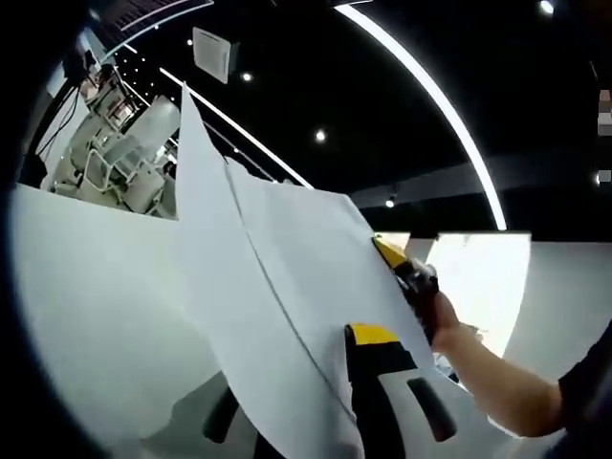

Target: Organize the stack of printing papers by aligning and flattening the scattered papers on the table

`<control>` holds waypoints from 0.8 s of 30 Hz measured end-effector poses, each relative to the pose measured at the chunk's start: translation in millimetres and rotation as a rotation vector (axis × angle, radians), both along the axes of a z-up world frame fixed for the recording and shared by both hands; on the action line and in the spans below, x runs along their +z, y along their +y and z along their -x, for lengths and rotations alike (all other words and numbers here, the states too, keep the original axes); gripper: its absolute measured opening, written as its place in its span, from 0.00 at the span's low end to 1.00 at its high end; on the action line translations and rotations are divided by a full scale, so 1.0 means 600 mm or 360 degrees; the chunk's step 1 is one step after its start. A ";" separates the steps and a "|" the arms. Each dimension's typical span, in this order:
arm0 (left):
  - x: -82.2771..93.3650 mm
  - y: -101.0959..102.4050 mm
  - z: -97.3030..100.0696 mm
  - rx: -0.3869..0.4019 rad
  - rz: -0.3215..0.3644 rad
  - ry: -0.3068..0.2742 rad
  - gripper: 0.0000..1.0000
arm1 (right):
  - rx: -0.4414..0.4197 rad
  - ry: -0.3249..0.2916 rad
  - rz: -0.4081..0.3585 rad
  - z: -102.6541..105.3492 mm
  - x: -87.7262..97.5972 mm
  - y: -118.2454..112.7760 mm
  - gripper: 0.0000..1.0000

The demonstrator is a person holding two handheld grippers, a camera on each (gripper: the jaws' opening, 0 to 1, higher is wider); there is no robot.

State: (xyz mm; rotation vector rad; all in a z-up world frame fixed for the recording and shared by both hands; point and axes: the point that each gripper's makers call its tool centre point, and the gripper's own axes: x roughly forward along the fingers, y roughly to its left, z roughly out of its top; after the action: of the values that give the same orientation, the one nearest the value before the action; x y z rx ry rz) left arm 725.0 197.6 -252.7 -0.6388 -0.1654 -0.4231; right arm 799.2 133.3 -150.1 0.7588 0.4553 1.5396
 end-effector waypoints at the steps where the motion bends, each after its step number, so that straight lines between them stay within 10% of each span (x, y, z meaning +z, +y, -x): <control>1: 0.000 0.000 0.000 0.0000 0.0000 0.0000 0.18 | 0.0001 0.0000 0.0002 0.001 -0.001 0.000 0.00; 24: 0.000 0.000 0.001 -0.0002 -0.0005 -0.0001 0.19 | -0.0030 0.0008 0.0002 0.027 -0.015 0.006 0.00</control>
State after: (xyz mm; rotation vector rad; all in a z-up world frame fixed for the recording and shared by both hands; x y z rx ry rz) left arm 724.4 197.5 -252.4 -0.6358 -0.1649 -0.4250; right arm 783.0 137.0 -159.3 0.7642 0.4520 1.5200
